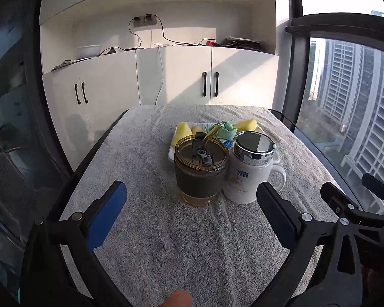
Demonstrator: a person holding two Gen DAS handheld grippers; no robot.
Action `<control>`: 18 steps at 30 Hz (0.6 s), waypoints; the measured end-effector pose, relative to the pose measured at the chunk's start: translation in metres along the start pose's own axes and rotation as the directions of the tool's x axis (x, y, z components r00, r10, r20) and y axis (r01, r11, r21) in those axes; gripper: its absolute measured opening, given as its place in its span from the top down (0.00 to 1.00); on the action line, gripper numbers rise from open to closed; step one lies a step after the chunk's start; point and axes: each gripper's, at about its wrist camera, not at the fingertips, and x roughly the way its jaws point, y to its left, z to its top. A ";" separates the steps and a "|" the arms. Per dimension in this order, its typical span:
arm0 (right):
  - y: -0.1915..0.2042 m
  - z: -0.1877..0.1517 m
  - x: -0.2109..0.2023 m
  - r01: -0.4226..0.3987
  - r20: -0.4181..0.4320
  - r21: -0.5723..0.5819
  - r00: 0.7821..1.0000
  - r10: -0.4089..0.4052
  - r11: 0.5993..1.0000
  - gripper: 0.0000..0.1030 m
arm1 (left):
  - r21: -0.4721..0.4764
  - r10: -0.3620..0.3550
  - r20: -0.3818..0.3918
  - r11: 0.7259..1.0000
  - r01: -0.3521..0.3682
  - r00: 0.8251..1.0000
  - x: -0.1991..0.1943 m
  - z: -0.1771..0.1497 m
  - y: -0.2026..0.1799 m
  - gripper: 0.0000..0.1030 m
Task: Organize soft objects
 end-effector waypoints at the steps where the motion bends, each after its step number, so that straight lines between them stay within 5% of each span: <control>1: -0.001 0.000 -0.001 -0.001 -0.003 0.003 1.000 0.001 1.000 0.00 | 0.001 0.003 0.005 1.000 -0.003 1.000 -0.002 0.001 -0.002 0.00; 18: -0.004 -0.002 -0.002 0.006 -0.013 0.013 1.000 -0.006 1.000 0.00 | 0.011 0.024 -0.022 1.000 -0.024 0.999 0.002 0.003 -0.008 0.00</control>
